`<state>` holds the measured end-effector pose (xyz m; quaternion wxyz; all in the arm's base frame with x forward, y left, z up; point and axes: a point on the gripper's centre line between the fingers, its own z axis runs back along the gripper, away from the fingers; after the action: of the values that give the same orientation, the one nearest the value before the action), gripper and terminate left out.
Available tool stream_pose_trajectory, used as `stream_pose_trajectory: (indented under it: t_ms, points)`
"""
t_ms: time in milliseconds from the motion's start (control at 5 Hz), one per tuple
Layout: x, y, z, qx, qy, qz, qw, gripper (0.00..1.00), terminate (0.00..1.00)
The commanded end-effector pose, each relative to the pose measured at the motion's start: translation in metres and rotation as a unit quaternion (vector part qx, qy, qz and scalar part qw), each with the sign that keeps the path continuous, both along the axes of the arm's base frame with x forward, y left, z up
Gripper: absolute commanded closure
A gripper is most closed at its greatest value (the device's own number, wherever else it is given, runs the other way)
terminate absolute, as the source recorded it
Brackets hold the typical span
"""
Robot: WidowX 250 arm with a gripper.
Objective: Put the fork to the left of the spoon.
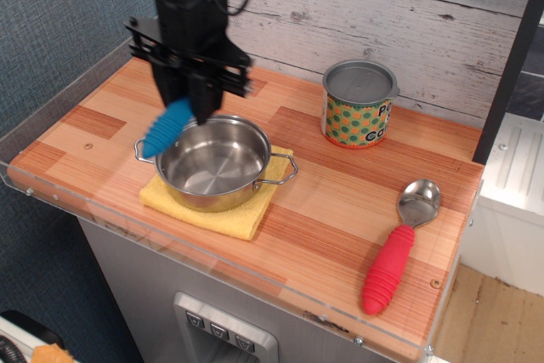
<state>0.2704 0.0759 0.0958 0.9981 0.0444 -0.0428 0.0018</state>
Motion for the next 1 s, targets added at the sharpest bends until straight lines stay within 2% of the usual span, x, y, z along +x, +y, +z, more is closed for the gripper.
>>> stream_pose_trajectory:
  t_ms: [0, 200, 400, 600, 800]
  points:
    - [0.001, 0.047, 0.007, 0.020, -0.005, 0.005, 0.9998, 1.00, 0.00]
    - [0.000, 0.078, -0.002, 0.031, -0.005, 0.013, 0.9994, 1.00, 0.00]
    - [0.003, 0.094, -0.010, 0.038, -0.002, 0.018, 0.9991, 1.00, 0.00]
    - [0.008, 0.106, -0.028, 0.032, 0.017, 0.008, 0.9993, 1.00, 0.00]
    - [0.012, 0.104, -0.045, 0.026, 0.009, 0.004, 0.9996, 1.00, 0.00]
